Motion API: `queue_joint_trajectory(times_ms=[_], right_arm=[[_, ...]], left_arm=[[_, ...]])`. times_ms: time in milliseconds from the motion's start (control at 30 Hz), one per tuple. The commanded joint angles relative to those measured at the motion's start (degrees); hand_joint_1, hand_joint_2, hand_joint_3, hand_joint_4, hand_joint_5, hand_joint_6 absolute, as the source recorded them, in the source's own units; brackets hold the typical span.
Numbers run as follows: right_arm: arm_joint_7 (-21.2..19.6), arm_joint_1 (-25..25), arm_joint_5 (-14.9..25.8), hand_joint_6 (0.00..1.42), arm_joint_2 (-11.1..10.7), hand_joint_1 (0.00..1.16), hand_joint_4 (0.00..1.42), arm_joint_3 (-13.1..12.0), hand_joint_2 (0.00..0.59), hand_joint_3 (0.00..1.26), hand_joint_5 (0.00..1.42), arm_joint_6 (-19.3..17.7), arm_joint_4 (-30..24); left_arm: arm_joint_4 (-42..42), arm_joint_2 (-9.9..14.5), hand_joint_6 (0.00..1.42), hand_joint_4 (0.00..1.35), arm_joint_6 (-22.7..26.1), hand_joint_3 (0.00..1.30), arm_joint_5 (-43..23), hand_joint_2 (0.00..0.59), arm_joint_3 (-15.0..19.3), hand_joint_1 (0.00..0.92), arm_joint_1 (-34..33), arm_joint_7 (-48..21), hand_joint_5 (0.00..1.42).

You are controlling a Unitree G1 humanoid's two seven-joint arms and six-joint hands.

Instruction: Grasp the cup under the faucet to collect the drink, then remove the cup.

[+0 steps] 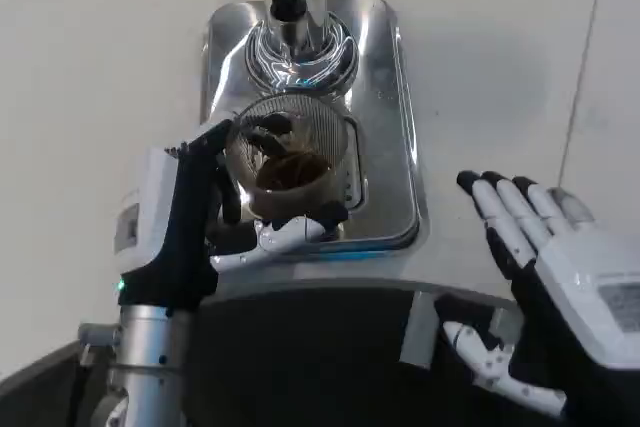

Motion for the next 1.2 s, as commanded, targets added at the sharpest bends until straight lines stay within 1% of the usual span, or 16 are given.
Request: queue_joint_trajectory(times_ms=[33, 167, 300, 433, 667, 867, 967, 1067, 1200], right_arm=[[-3.1, 3.9, -0.4, 0.00, -2.2, 0.23, 0.00, -0.8, 0.493, 0.00, 0.00, -3.9, -0.6], [-5.3, 6.5, 0.0, 0.00, -2.8, 0.23, 0.00, -1.6, 0.497, 0.00, 0.00, -6.4, -0.6], [-9.5, 8.9, -0.2, 0.00, -3.7, 0.24, 0.00, -2.2, 0.523, 0.00, 0.00, -10.0, -0.7], [-13.6, 11.2, -1.6, 0.00, -3.4, 0.25, 0.00, -2.6, 0.520, 0.00, 0.00, -12.6, -1.0], [-17.2, 13.1, -3.6, 0.00, -3.1, 0.25, 0.00, -1.8, 0.523, 0.00, 0.00, -14.8, 1.0], [-18.6, 13.3, -4.3, 0.00, -2.9, 0.25, 0.00, -1.0, 0.528, 0.00, 0.00, -15.6, 1.7], [-19.3, 13.4, -4.0, 0.00, -3.1, 0.25, 0.00, -0.9, 0.529, 0.00, 0.00, -16.1, 1.5], [-20.1, 14.2, -3.7, 0.00, -3.2, 0.26, 0.00, -1.2, 0.546, 0.00, 0.00, -16.7, 0.9], [-21.0, 15.4, -4.2, 0.00, -2.7, 0.27, 0.00, -0.7, 0.547, 0.00, 0.00, -17.0, 1.1]], left_arm=[[-3.9, 0.7, 1.42, 1.15, -1.9, 1.06, -0.8, 0.000, 1.4, 0.786, 2.2, -0.9, 1.24], [-6.6, 0.8, 1.42, 1.16, -2.3, 1.06, -0.7, 0.000, 2.2, 0.788, 4.7, -1.8, 1.24], [-9.3, 1.0, 1.42, 1.17, -2.7, 1.07, -0.7, 0.000, 3.0, 0.795, 6.9, -2.9, 1.25], [-12.8, 1.5, 1.42, 1.17, -3.6, 1.08, -1.3, 0.000, 3.9, 0.801, 9.7, -4.5, 1.25], [-18.2, 1.7, 1.42, 1.17, -4.4, 1.08, -1.7, 0.000, 5.4, 0.809, 14.7, -6.8, 1.25], [-22.0, 1.6, 1.42, 1.18, -4.8, 1.09, -1.7, 0.000, 6.4, 0.814, 18.3, -8.1, 1.26], [-24.6, 2.0, 1.42, 1.18, -5.2, 1.09, -2.2, 0.000, 7.1, 0.818, 20.8, -9.4, 1.24], [-26.7, 2.3, 1.42, 1.18, -5.9, 1.09, -2.6, 0.000, 7.9, 0.819, 23.4, -10.7, 1.24], [-28.1, 2.3, 1.42, 1.18, -6.6, 1.09, -2.9, 0.000, 8.4, 0.819, 26.0, -11.7, 1.25]])
